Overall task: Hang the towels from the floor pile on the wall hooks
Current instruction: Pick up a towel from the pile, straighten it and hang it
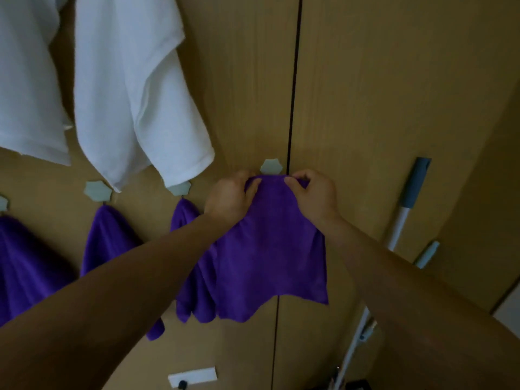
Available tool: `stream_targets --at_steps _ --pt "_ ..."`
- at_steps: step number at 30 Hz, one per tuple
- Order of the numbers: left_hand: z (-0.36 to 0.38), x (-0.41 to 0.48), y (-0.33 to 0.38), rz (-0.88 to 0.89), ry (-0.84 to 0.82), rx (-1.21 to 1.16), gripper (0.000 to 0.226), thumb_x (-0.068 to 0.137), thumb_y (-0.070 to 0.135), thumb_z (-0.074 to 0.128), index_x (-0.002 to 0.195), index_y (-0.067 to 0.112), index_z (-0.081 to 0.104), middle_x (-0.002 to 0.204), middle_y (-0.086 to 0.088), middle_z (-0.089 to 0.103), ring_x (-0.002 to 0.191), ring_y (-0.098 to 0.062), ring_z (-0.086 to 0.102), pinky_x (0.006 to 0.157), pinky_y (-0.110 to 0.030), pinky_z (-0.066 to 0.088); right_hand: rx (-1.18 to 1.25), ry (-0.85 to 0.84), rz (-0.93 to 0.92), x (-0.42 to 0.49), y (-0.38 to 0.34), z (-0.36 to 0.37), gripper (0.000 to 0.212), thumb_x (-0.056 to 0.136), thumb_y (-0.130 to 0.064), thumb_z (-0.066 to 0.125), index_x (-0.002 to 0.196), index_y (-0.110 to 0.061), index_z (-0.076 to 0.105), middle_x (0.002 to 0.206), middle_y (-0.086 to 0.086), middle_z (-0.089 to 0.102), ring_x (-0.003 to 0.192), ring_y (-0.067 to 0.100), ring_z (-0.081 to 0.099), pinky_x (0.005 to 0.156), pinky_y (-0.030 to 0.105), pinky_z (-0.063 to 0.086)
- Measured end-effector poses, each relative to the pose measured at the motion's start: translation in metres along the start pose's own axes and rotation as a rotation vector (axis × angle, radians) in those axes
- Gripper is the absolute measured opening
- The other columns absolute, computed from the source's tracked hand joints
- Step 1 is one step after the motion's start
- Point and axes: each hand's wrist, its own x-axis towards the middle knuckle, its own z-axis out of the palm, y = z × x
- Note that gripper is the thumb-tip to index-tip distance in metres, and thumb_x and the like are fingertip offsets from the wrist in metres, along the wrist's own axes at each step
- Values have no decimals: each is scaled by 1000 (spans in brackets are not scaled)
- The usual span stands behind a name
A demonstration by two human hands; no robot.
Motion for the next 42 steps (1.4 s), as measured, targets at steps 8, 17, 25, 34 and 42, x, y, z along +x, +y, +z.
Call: stream_targets --at_steps 8,17,25,34,42 --pt "24 10 -5 -136 116 300 34 98 43 40 110 16 59 89 -5 69 74 -25 64 61 -29 42 -161 -5 -227 26 27 26 19 94 -30 59 99 -13 68 94 2 67 83 13 58 72 26 46" --pt "51 -8 3 -497 -186 122 23 90 42 52 85 21 59 80 1 64 68 -14 56 55 -25 37 -164 -45 -21 18 40 34 24 84 -45 65 91 -25 55 75 -11 56 66 9 57 61 38 56" --pt "49 -5 14 -211 -188 598 34 76 55 59 93 26 63 89 2 67 81 -18 58 84 -39 39 -630 144 -311 4 31 18 22 77 -40 70 90 -22 67 97 4 53 88 25 48 74 40 40" --pt "56 -34 8 -190 -245 -176 42 93 22 47 133 11 48 116 -1 55 104 -16 55 84 -17 39 -83 -251 -209 -28 58 27 29 98 -13 49 123 -8 64 98 12 62 88 23 59 74 18 36" --pt "59 -40 15 -476 -358 -477 54 76 -1 64 126 14 50 102 3 63 83 2 61 67 -9 48 135 -449 118 -34 69 37 39 83 0 61 119 -14 59 100 -2 66 95 19 63 76 23 48"
